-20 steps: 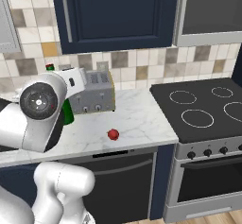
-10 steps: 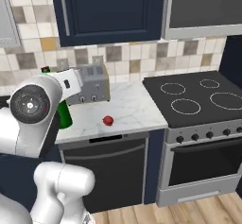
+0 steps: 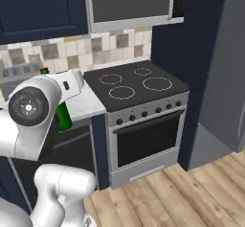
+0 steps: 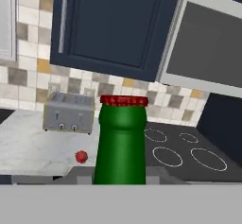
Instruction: Place the liquor and beer on the top shelf of the fridge to keep them out of children's reach, and place the bell pepper on lower shelves for easy access.
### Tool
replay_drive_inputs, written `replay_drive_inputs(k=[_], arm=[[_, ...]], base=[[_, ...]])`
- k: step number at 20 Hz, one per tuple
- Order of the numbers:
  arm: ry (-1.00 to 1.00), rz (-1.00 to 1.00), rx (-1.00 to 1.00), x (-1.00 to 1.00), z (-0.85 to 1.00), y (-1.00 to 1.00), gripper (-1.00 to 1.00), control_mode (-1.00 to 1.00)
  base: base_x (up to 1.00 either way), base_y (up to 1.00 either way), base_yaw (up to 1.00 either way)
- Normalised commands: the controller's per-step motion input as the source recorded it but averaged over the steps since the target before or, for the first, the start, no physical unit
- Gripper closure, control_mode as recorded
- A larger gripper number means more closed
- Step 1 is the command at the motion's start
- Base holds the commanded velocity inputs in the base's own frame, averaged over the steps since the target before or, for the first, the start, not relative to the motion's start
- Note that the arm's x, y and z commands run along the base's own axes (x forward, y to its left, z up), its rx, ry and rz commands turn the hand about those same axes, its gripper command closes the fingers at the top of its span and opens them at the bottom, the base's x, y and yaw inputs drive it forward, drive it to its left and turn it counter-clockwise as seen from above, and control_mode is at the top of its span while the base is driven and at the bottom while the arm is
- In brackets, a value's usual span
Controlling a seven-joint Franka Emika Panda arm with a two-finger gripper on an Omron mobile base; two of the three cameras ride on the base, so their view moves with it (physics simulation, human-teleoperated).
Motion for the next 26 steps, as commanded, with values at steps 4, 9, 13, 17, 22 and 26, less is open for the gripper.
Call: replay_drive_inputs(k=[4,9,13,17,22,26], arm=[[0.00,0.00,0.00,0.00,0.00,0.00,1.00,1.00],[0.00,0.00,0.00,0.00,0.00,0.00,1.00,1.00],[0.00,0.00,0.00,0.00,0.00,0.00,1.00,1.00],[0.00,0.00,0.00,0.00,0.00,0.00,1.00,1.00],[0.00,0.00,0.00,0.00,0.00,0.00,1.00,1.00],[0.00,0.00,0.00,0.00,0.00,0.00,1.00,1.00]], base=[[0.02,-0.92,-0.46],[0.22,-0.90,-0.39],[0.42,-0.87,-0.35],[0.51,-0.87,-0.32],[0.65,-0.87,-0.25],[0.87,-0.81,-0.08]])
